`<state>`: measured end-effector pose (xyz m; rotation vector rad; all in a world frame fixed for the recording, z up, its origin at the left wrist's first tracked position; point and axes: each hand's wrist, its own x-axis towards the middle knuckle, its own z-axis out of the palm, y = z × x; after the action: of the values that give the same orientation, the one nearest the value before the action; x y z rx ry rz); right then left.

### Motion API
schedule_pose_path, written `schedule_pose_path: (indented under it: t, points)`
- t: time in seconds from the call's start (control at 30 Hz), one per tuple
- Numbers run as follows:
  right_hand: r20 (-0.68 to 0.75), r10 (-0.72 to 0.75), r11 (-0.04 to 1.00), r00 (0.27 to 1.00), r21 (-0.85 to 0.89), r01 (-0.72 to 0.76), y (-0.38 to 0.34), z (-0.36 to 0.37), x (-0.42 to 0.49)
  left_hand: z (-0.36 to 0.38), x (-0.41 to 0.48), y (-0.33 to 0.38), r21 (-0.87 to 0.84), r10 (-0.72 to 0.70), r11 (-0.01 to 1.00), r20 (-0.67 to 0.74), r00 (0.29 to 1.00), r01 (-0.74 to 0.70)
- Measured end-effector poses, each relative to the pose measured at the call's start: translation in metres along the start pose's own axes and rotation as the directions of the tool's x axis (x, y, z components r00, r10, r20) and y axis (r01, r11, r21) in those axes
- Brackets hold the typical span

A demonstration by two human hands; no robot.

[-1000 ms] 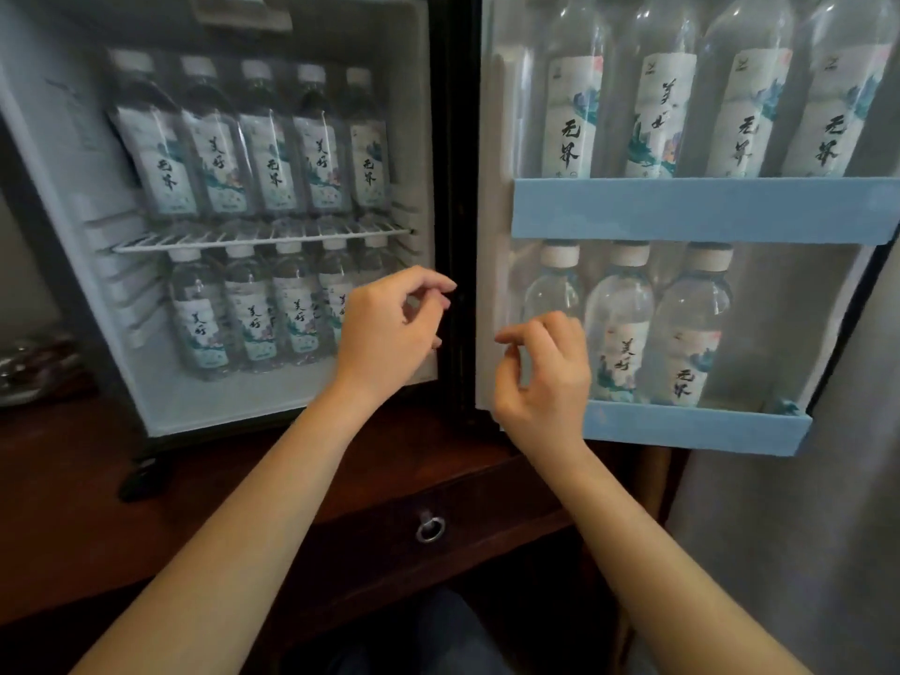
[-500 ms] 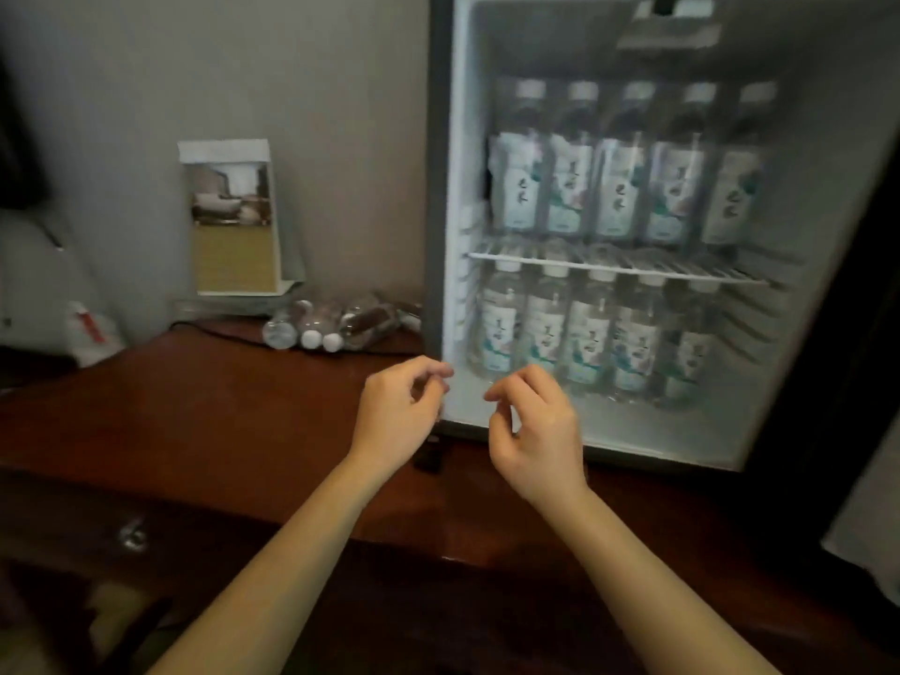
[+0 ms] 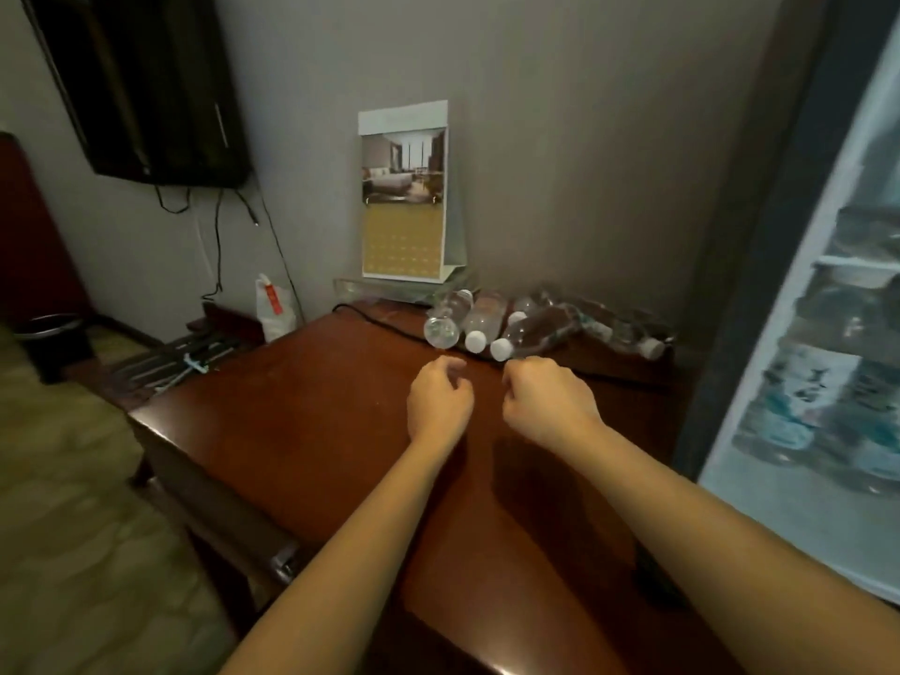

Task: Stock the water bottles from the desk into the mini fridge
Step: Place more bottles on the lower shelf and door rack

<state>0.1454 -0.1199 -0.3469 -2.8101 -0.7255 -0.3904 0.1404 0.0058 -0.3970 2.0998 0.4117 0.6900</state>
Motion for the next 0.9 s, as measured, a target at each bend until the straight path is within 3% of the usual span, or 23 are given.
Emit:
schedule_pose_path:
  t: [0.13, 0.2, 0.3, 0.37, 0.5, 0.67, 0.9]
  points:
    - [0.012, 0.123, 0.992, 0.992, -0.038, -0.123, 0.002, 0.031, 0.059, 0.006, 0.041, -0.014, 0.111, -0.029, 0.993, -0.104, 0.994, 0.04]
    - [-0.049, 0.136, 0.99, 0.99, -0.021, -0.137, -0.003, 0.047, 0.088, 0.003, 0.051, -0.025, 0.161, 0.01, 0.987, -0.183, 0.983, 0.02]
    - [-0.125, -0.006, 0.996, 0.992, -0.085, -0.005, -0.018, 0.068, 0.132, 0.001, 0.055, -0.036, 0.242, 0.114, 0.969, -0.247, 0.962, -0.053]
    - [-0.06, -0.085, 0.989, 0.995, -0.125, 0.077, -0.029, 0.081, 0.158, 0.003, 0.056, -0.041, 0.276, 0.133, 0.959, -0.252, 0.958, -0.061]
    - [0.067, -0.1, 0.967, 0.993, -0.229, 0.113, -0.041, 0.109, 0.188, 0.005, 0.06, -0.046, 0.301, 0.072, 0.954, -0.272, 0.96, 0.013]
    - [-0.097, -0.153, 0.938, 0.983, -0.326, 0.113, -0.048, 0.123, 0.189, 0.004, 0.061, -0.046, 0.285, 0.046, 0.958, -0.283, 0.958, 0.038]
    - [-0.207, -0.066, 0.989, 0.976, -0.145, 0.037, -0.044, 0.12, 0.176, 0.001, 0.063, -0.046, 0.212, 0.001, 0.975, -0.3, 0.954, 0.066]
